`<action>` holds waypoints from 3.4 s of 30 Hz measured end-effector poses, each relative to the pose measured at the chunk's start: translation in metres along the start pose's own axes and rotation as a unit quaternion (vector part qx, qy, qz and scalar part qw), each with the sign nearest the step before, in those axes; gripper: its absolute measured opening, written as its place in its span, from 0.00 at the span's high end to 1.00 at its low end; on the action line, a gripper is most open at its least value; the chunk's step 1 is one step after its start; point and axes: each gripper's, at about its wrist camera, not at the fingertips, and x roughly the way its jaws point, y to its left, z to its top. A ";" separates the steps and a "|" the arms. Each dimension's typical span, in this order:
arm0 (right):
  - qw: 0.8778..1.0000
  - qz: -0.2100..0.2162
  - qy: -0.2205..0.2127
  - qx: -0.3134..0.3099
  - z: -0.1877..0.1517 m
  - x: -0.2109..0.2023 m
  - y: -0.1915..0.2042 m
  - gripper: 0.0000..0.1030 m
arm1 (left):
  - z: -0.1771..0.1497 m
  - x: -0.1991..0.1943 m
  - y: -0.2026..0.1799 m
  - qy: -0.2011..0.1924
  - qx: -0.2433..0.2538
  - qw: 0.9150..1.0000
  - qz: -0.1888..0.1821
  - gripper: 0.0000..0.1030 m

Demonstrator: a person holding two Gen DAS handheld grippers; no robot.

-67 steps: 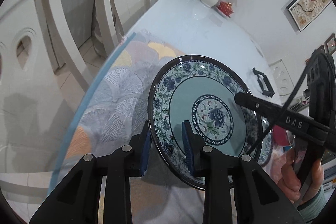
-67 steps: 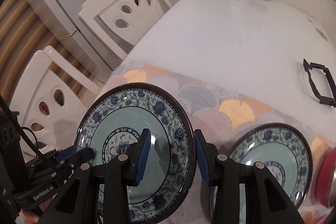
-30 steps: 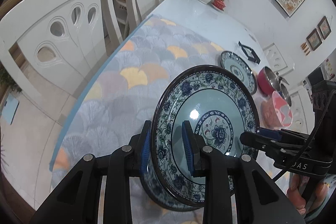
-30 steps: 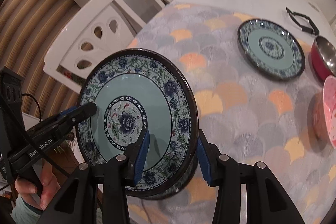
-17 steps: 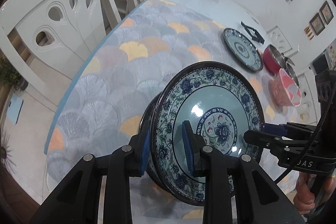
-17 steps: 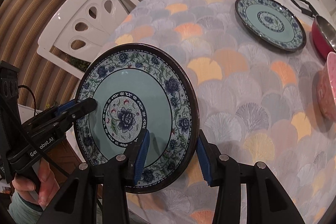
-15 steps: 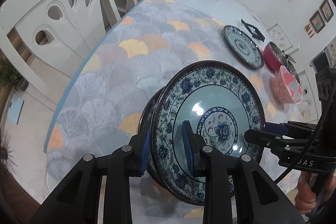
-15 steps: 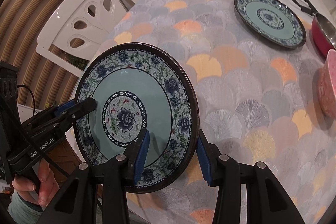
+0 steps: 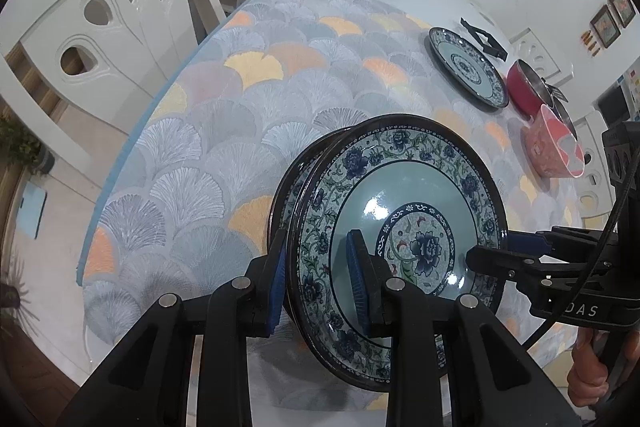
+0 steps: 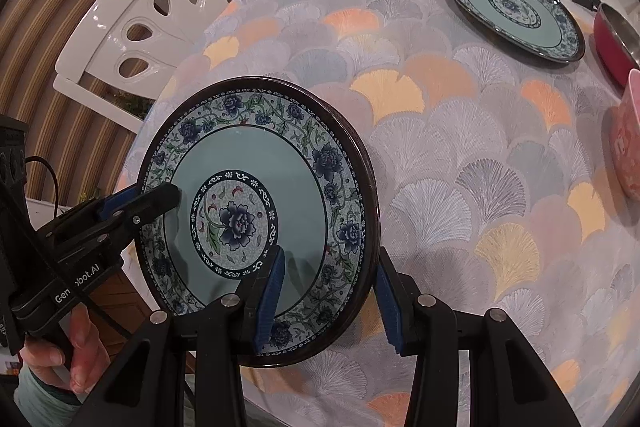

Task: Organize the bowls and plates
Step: 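Lift the second plate with both grippers and carry it over the first plate, then lower the second plate onto the first and open both grippers, then grip the rim of the third patterned plate with both grippers, then lift the third plate with both grippers and carry it over the stack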

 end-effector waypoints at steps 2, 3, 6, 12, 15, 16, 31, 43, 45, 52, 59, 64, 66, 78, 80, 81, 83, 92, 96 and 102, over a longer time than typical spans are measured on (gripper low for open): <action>1.000 0.000 0.001 0.002 0.000 0.001 0.001 0.58 | 0.000 0.001 0.001 0.001 0.000 1.000 0.000 0.75; 1.000 -0.001 0.001 0.003 0.001 0.002 0.000 0.58 | 0.000 0.002 0.001 0.002 0.000 1.000 -0.001 0.75; 1.000 -0.003 0.004 0.008 0.001 0.004 0.000 0.58 | 0.001 0.005 0.000 0.006 0.001 1.000 -0.001 0.75; 1.000 -0.007 0.007 0.012 0.003 0.009 -0.002 0.58 | 0.001 0.011 0.001 0.011 -0.001 1.000 -0.001 0.75; 1.000 -0.009 0.008 0.012 0.006 0.012 -0.001 0.58 | 0.003 0.012 0.003 0.012 -0.003 1.000 0.001 0.76; 1.000 -0.010 0.008 0.012 0.006 0.013 -0.001 0.58 | 0.003 0.013 0.003 0.012 -0.004 1.000 0.002 0.76; 1.000 -0.005 0.007 0.017 0.012 0.013 -0.006 0.58 | 0.023 0.004 0.014 -0.024 -0.014 0.999 0.024 0.74; 0.999 -0.002 -0.020 0.045 0.019 -0.011 -0.021 0.48 | 0.040 0.000 0.004 -0.038 0.005 0.999 0.015 0.74; 0.998 0.001 -0.029 0.054 0.022 -0.018 -0.025 0.48 | 0.046 -0.004 -0.002 -0.044 0.018 0.999 0.013 0.74; 0.995 -0.002 -0.061 0.079 0.034 -0.043 -0.039 0.47 | 0.076 -0.013 -0.028 -0.064 0.059 0.996 -0.010 0.73; 0.983 0.001 -0.108 0.151 0.054 -0.075 -0.073 0.45 | 0.123 -0.020 -0.058 -0.083 0.107 0.989 -0.057 0.53; 0.965 -0.007 -0.138 0.224 0.060 -0.089 -0.097 0.45 | 0.155 -0.014 -0.081 -0.083 0.138 0.982 -0.095 0.47; 0.957 -0.017 -0.141 0.255 0.062 -0.093 -0.107 0.45 | 0.169 -0.007 -0.093 -0.082 0.159 0.979 -0.103 0.42; 0.919 -0.043 -0.116 0.373 0.104 -0.067 -0.162 0.45 | 0.240 0.083 -0.147 -0.018 0.206 0.971 -0.121 0.41; 0.917 -0.044 -0.105 0.382 0.107 -0.057 -0.163 0.45 | 0.249 0.100 -0.150 -0.002 0.206 0.971 -0.126 0.41; 0.915 -0.050 -0.101 0.387 0.109 -0.050 -0.162 0.45 | 0.254 0.110 -0.152 0.007 0.206 0.970 -0.131 0.42; 0.911 -0.064 -0.100 0.395 0.112 -0.044 -0.160 0.45 | 0.262 0.128 -0.153 0.026 0.204 0.968 -0.142 0.43; 0.892 -0.087 -0.092 0.433 0.116 -0.021 -0.176 0.45 | 0.286 0.190 -0.164 0.085 0.199 0.959 -0.181 0.59; 0.886 -0.074 -0.087 0.450 0.112 -0.014 -0.186 0.45 | 0.292 0.209 -0.171 0.097 0.202 0.957 -0.185 0.62; 0.886 -0.072 -0.103 0.447 0.109 -0.012 -0.189 0.47 | 0.297 0.220 -0.179 0.102 0.210 0.952 -0.200 0.62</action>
